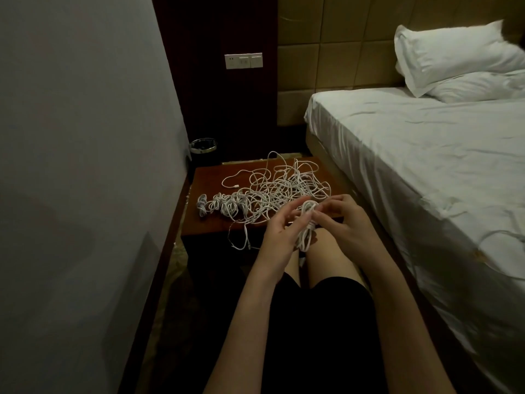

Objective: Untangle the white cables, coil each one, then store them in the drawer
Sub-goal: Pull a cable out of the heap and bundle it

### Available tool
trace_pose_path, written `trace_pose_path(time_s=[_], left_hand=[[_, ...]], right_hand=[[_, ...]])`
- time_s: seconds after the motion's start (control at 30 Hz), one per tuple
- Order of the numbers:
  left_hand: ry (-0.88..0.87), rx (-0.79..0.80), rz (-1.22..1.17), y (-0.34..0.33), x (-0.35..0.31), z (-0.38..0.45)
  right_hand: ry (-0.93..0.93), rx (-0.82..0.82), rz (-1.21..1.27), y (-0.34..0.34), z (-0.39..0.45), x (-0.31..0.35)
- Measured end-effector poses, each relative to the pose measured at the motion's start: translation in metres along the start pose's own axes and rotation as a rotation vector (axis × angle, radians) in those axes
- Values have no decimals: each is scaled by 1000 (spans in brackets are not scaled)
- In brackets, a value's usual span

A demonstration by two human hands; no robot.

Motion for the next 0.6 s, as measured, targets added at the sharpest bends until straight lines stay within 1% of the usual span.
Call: trace_pose_path(time_s=[0.1,0.2,0.3,0.37,0.4,0.53,0.6], left_hand=[[6,-27,-52,-1,4,2],[-23,-87,-76,2,2,1],[-107,-73,41,0,-4,-2],[-100,-48,114,-4,-3,-2],[-93,-41,121,-6,-3,-2],[-75,-8,119,-5,-3,-1],[-56,10,26,-2,-3,0]], right_hand=[[28,-17,-35,-2,-1,2],[106,-45,-112,-5,0,7],[144,-187,-44,2,0,12],[166,-280,-23,8,-1,15],[183,-300,-19,9,-2,16],[226,-274,40,7,-2,17],[189,-270,131,8,-1,14]])
Point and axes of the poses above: each hand's wrist, its own z-axis towards the middle knuckle, its own y-axis out of the back of the hand, x = y × z, the point moved 5 cm from there along z, towards the middle knuckle, and after that the axes turned 15 degrees about y, right-handed, at the moved point
